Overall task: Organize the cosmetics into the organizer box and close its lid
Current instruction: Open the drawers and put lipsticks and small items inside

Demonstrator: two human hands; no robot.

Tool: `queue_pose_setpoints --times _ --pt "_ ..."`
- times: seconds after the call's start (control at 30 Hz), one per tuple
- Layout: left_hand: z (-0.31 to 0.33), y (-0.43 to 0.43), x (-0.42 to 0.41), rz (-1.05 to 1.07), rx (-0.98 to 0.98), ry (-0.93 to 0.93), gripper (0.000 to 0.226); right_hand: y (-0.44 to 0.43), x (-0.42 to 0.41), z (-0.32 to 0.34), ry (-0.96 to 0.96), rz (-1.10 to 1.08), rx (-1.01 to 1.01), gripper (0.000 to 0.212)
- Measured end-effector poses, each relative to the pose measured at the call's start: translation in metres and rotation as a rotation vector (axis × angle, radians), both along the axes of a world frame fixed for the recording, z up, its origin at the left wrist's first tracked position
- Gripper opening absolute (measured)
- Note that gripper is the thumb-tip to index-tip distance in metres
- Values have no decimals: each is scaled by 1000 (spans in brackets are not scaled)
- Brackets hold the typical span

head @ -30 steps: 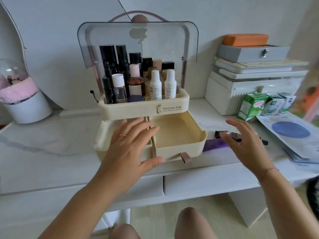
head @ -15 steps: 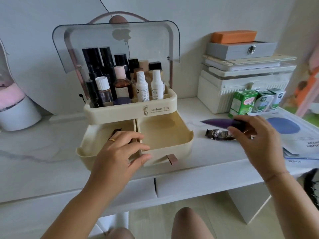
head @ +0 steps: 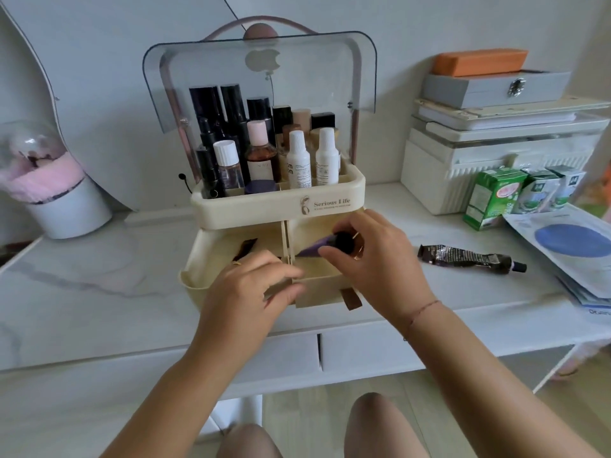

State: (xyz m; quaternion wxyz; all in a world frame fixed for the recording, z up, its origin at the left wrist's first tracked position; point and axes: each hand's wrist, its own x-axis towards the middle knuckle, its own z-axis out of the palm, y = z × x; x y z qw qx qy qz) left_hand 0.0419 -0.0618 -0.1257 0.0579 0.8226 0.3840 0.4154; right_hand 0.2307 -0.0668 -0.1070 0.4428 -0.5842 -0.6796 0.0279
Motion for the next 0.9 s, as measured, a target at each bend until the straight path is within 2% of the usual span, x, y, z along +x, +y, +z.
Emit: queue_pose_setpoints --times 0.13,0.2,0.3,0.37,0.5,0.57,0.77,0.9 --pt "0 2 1 -18 5 -22 23 -4 4 -1 -111 94 -42 14" --pt "-1 2 2 -26 13 -36 22 -8 15 -2 -77 103 67 7" --pt "0 1 1 -34 14 -44 22 -12 55 -5 41 -93 197 10" --pt "0 1 1 -34 10 -39 24 -8 101 -18 22 -257 61 18" --pt "1 2 3 -31 5 -49 25 -10 171 -53 -174 -453 -408 49" --pt "0 2 4 -26 4 -48 23 -13 183 -64 -162 -471 -453 49" --pt "0 0 4 -23 4 -31 24 -12 187 -75 -97 -443 -260 27" --pt "0 -1 2 -10 -12 -23 25 -22 168 -68 119 -439 -67 12"
